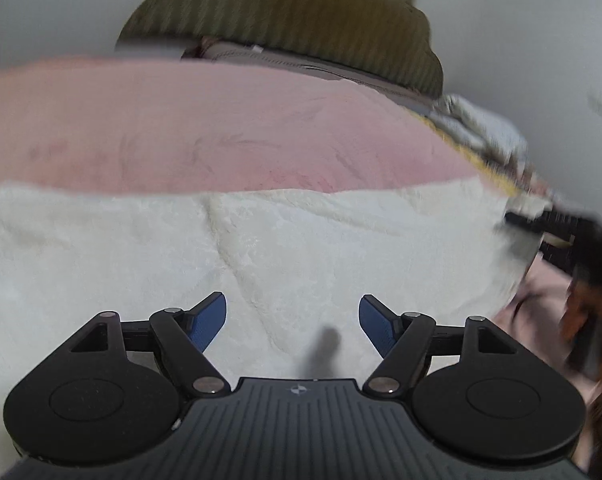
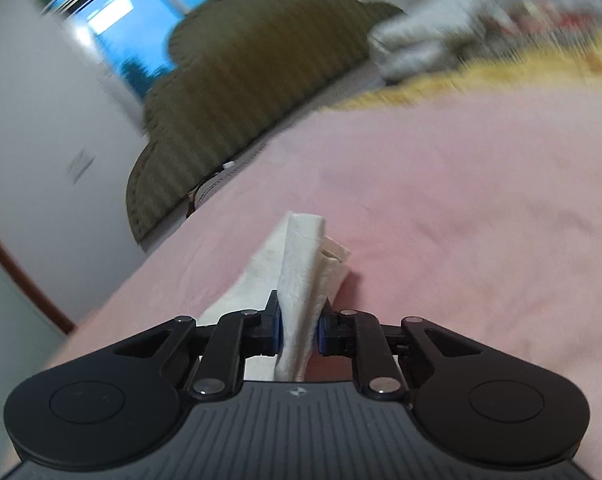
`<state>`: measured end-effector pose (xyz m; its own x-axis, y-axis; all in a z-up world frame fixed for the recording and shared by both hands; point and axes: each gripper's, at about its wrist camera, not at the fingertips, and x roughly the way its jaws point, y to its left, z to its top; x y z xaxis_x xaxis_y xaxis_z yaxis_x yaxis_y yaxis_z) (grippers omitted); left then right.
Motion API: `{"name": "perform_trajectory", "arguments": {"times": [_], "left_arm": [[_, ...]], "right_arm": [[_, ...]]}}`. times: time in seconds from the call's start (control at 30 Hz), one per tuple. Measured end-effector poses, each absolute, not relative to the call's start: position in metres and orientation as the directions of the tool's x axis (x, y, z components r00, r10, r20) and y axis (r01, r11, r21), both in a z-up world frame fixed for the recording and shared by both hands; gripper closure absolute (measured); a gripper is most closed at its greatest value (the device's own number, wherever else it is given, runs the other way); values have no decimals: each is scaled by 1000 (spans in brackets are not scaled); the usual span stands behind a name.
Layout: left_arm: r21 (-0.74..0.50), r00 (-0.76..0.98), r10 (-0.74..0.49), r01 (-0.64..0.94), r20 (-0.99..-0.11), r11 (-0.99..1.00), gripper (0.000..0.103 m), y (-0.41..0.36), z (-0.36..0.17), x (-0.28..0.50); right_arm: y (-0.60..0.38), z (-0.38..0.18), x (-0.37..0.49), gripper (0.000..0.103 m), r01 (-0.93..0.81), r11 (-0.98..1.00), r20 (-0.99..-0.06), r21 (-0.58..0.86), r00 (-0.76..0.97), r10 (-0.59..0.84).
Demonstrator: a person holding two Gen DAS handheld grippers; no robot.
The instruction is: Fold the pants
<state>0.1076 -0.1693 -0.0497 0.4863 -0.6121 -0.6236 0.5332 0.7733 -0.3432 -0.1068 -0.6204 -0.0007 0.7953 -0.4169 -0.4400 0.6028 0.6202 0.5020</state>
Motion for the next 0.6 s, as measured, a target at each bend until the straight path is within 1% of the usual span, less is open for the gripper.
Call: {"name": "perform_trajectory", "arguments": {"times": [0.03, 0.13, 0.23, 0.33, 0.4, 0.47, 0.6], "left_arm": [[-421, 459, -640, 495, -616, 760, 27, -162, -50, 116], [-599, 391, -714, 388, -581, 700, 27, -143, -55, 135], [-703, 363, -762, 308, -536, 641, 27, -126, -60, 145], [-762, 363, -789, 254, -495, 595, 27, -114, -64, 149], [-798, 357, -808, 221, -469, 561, 25, -107, -66, 153], [-830, 353, -826, 192, -440, 524, 20, -104, -68, 156], [-884, 336, -862, 144, -378, 444, 14, -103, -70, 165]], "right_arm": [[-608, 11, -99, 87, 599, 673, -429, 434, 794, -429], [-565, 40, -74, 87, 544, 804, -391, 241, 812, -432], [-509, 55, -47, 87, 443, 896, -359, 33, 842, -403], [-449, 53, -26, 87, 304, 943, -353, -133, 875, -332], [-414, 44, -17, 88, 202, 962, -372, -184, 892, -258], [-391, 34, -13, 88, 123, 976, -398, -181, 898, -187], [-365, 21, -15, 87, 51, 986, -426, -162, 897, -116]]}}
